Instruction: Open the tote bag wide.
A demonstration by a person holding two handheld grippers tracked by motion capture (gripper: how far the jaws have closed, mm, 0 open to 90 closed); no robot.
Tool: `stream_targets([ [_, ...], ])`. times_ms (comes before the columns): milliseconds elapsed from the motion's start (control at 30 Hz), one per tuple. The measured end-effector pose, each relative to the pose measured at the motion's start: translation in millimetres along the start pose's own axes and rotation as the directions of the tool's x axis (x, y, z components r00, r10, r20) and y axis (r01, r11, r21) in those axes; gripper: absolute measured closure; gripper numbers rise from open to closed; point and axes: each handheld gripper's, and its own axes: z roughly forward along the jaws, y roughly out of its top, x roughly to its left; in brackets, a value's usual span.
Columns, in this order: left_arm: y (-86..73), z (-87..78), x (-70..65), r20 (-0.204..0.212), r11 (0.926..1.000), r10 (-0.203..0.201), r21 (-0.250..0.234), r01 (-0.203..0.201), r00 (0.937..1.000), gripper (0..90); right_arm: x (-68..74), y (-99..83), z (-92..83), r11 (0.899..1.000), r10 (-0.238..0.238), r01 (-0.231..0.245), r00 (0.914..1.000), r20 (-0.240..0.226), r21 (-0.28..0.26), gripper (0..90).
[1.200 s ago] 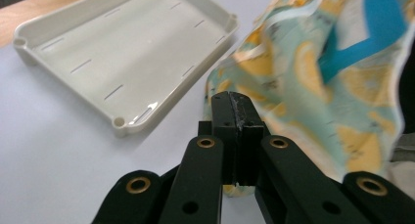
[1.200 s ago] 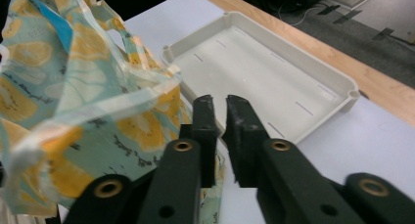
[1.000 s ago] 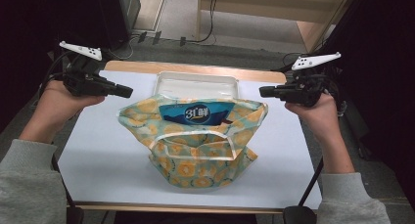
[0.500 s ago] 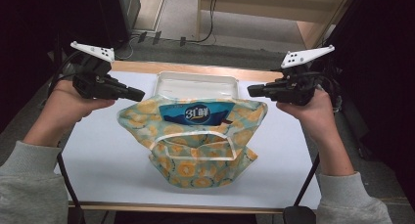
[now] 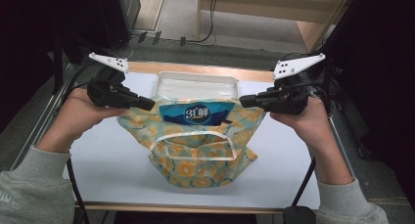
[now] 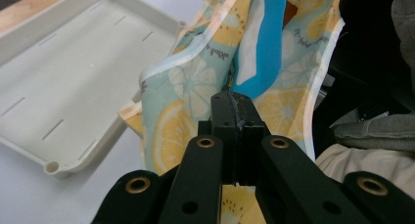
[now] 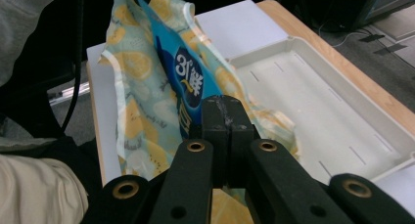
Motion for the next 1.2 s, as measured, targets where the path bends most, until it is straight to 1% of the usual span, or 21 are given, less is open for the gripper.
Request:
stream_targets([
  [33,-0.9,2.1,0.3,0.005,1.0000,-0.003,0.004,0.003,1.0000,90.0,0.4,-1.2,1.6,1.000,-0.001,0.001,1.0000,-0.004,0.006,90.0],
  [100,-2.5,6.0,0.4,-0.003,0.9999,-0.003,0.012,0.003,1.0000,90.0,0.7,-4.0,5.1,1.000,-0.001,0.001,0.9999,-0.013,0.018,90.0],
  [300,-7.5,13.2,3.9,-0.012,0.9994,-0.011,0.033,0.012,0.9999,90.0,-1.9,-14.5,13.0,0.999,0.013,-0.012,0.9998,-0.017,0.050,90.0],
  [433,-11.2,17.2,6.1,-0.013,0.9991,-0.018,0.039,0.018,0.9998,89.7,-3.4,-22.0,16.0,0.998,0.024,-0.023,0.9996,-0.017,0.050,90.0],
  [700,-20.5,27.3,9.7,-0.003,0.9987,-0.026,0.044,0.026,0.9996,88.3,-5.8,-38.6,22.6,0.998,0.045,-0.044,0.9988,-0.018,0.051,89.6],
  [867,-27.6,32.7,12.3,0.011,0.9990,-0.036,0.027,0.036,0.9993,88.4,-7.3,-48.2,25.3,0.997,0.059,-0.058,0.9981,-0.020,0.046,89.7],
  [1033,-35.4,36.8,14.4,0.024,0.9988,-0.046,0.020,0.046,0.9987,88.3,-9.8,-58.3,27.6,0.997,0.072,-0.071,0.9973,-0.017,0.042,89.6],
  [1067,-36.9,37.6,14.6,0.021,0.9987,-0.047,0.019,0.047,0.9987,88.2,-10.0,-60.2,27.8,0.996,0.075,-0.074,0.9970,-0.019,0.042,89.6],
  [1167,-41.4,40.5,15.1,0.031,0.9983,-0.057,0.016,0.056,0.9979,88.1,-10.6,-65.2,28.2,0.996,0.077,-0.076,0.9969,-0.018,0.040,89.6],
  [1200,-42.6,41.6,15.3,0.036,0.9982,-0.058,0.016,0.058,0.9976,88.0,-10.1,-66.7,28.2,0.996,0.084,-0.083,0.9963,-0.019,0.041,89.4],
])
